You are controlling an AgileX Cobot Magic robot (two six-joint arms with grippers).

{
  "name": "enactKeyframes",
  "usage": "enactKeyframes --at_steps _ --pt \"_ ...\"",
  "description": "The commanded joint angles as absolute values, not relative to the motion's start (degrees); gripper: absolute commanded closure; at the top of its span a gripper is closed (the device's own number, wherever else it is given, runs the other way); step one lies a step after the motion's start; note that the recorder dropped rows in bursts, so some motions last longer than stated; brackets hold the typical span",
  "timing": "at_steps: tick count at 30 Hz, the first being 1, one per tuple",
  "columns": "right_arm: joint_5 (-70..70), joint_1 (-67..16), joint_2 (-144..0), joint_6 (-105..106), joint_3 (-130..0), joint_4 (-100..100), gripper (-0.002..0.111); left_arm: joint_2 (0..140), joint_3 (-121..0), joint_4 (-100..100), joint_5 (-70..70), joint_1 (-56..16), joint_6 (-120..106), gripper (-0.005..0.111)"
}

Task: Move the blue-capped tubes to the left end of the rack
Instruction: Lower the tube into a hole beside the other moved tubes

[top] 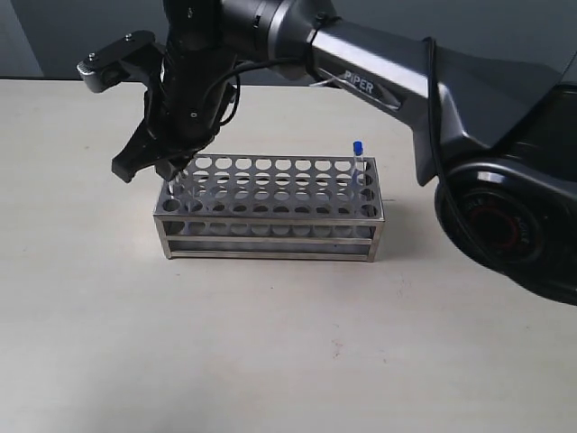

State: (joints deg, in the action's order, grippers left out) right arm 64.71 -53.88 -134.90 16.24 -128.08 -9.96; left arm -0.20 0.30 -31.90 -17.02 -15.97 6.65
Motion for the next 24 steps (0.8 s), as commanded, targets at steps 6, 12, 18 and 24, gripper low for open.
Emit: enactKeyframes --at_steps 6,12,18,24 --pt "61.2 -53.7 -135.5 16.5 -128.4 -12.0 0.084 0.0 0.0 -31.8 -16.6 -16.2 6.9 0.106" --pt "61.5 -53.7 -135.5 14.5 -128.4 -11.9 0.055 0.0 0.0 -31.8 -16.6 -16.2 6.9 0.106" --pt "64.2 -53.7 -133.1 13.9 -128.4 -10.8 0.069 0.0 0.0 -31.8 -16.6 -16.2 6.9 0.106" --pt "67.6 -53.7 -128.6 11.9 -128.4 -6.1 0.073 0.0 0.0 -31.8 -16.6 -16.2 6.9 0.106"
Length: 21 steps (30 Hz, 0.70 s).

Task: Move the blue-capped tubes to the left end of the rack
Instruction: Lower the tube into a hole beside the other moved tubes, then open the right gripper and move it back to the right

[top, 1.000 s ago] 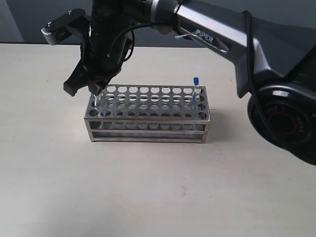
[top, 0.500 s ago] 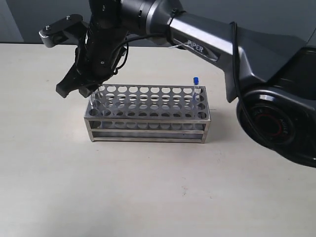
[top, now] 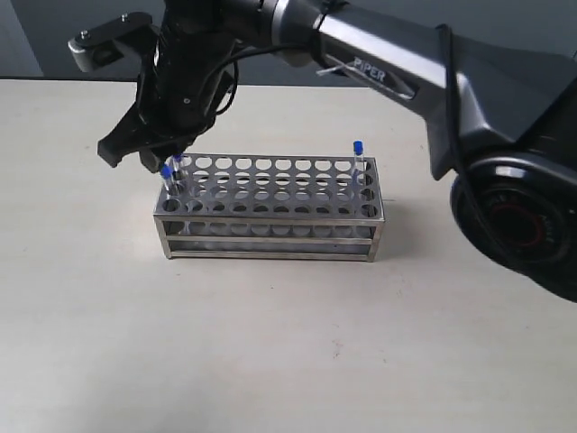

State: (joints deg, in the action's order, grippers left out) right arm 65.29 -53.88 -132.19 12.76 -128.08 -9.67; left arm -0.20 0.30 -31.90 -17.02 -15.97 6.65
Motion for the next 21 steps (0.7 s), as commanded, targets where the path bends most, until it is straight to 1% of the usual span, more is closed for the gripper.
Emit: enactKeyframes --at_steps 1,5,8,13,18,21 --pt "68.2 -53.7 -128.0 11.5 -128.4 -4.6 0.073 0.0 0.0 -31.8 -16.6 -16.2 6.9 0.106" --pt "70.0 -53.1 -126.1 6.9 -128.4 5.9 0.073 0.0 0.0 -31.8 -16.6 -16.2 6.9 0.106" --pt "70.0 -50.9 -125.7 2.4 -128.1 13.1 0.073 0.0 0.0 -31.8 -16.6 -16.2 6.9 0.106" --pt "70.0 -45.2 -124.6 -0.6 -124.6 10.0 0.073 0.0 0.0 -31.8 -16.6 -16.2 6.9 0.106" --pt "70.0 -40.1 -123.2 -1.8 -117.2 8.2 0.073 0.0 0.0 -31.8 -16.6 -16.2 6.9 0.106" --pt "70.0 -39.4 -123.0 -1.8 -113.8 8.1 0.073 0.0 0.0 -31.8 -16.6 -16.2 6.9 0.106"
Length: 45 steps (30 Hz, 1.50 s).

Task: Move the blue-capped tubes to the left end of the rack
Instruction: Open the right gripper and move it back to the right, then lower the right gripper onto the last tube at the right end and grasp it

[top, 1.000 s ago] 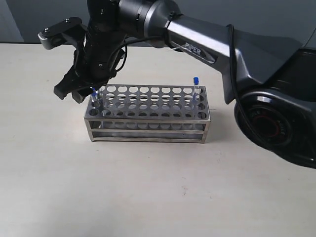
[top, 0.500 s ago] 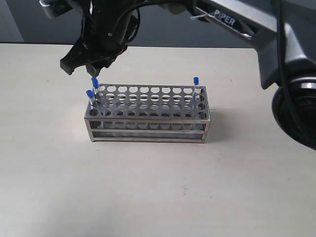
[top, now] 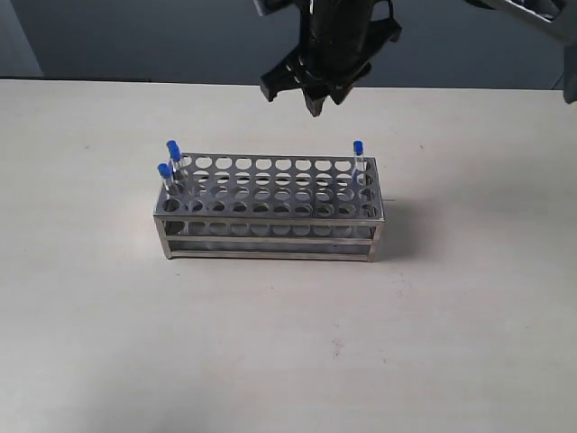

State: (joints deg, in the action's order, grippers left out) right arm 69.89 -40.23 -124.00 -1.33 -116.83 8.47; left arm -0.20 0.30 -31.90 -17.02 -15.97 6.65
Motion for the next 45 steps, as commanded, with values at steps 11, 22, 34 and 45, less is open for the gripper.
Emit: enactKeyframes --at_steps 11,22,34,45 --pt "70.0 -37.5 -123.0 -3.0 -112.2 10.9 0.073 0.0 0.0 -31.7 -16.8 -16.2 6.9 0.106" --pt "70.0 -35.4 -123.0 -2.4 -106.4 6.6 0.073 0.0 0.0 -31.7 -16.8 -16.2 6.9 0.106" --pt "70.0 -35.4 -122.4 -2.1 -105.9 5.9 0.073 0.0 0.0 -31.7 -16.8 -16.2 6.9 0.106" --pt "70.0 -35.4 -122.2 -0.6 -105.9 3.1 0.073 0.0 0.0 -31.7 -16.7 -16.2 6.9 0.106"
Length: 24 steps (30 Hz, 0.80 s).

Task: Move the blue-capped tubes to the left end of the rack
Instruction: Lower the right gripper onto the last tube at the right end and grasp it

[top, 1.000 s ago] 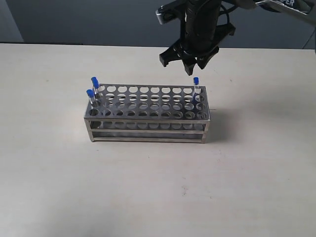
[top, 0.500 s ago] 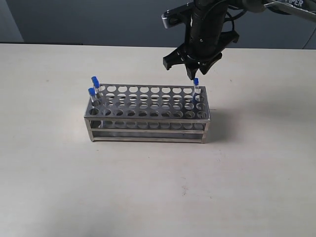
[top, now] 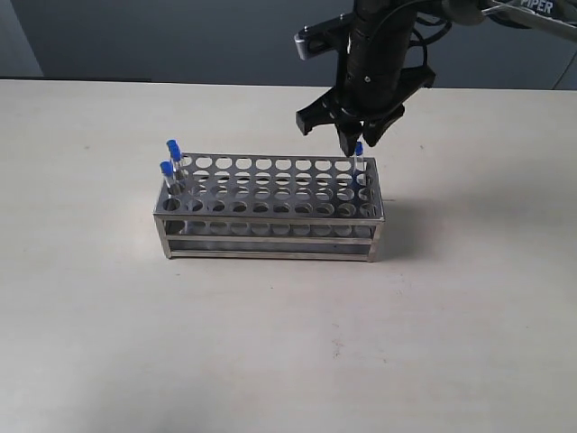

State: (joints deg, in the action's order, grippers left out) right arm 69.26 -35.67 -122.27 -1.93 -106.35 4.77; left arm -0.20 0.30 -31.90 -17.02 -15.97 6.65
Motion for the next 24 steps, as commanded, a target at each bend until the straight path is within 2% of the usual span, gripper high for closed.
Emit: enactKeyframes --at_steps 1,18,20,24 --pt "70.0 -35.4 -122.2 -0.6 -105.9 3.0 0.073 0.0 0.0 -31.7 -16.7 -16.2 6.9 0.106" --pt "69.8 -35.3 -122.6 -0.6 -105.9 3.9 0.075 0.0 0.0 -31.7 -16.7 -16.2 6.9 0.106" --pt "70.0 -35.3 -122.6 -0.6 -105.9 3.9 0.083 0.0 0.0 -31.7 -16.7 -16.2 6.9 0.106" --pt "69.7 -35.3 -122.6 -0.6 -105.9 3.9 0.109 0.0 0.0 -31.7 -16.7 -16.2 6.9 0.106"
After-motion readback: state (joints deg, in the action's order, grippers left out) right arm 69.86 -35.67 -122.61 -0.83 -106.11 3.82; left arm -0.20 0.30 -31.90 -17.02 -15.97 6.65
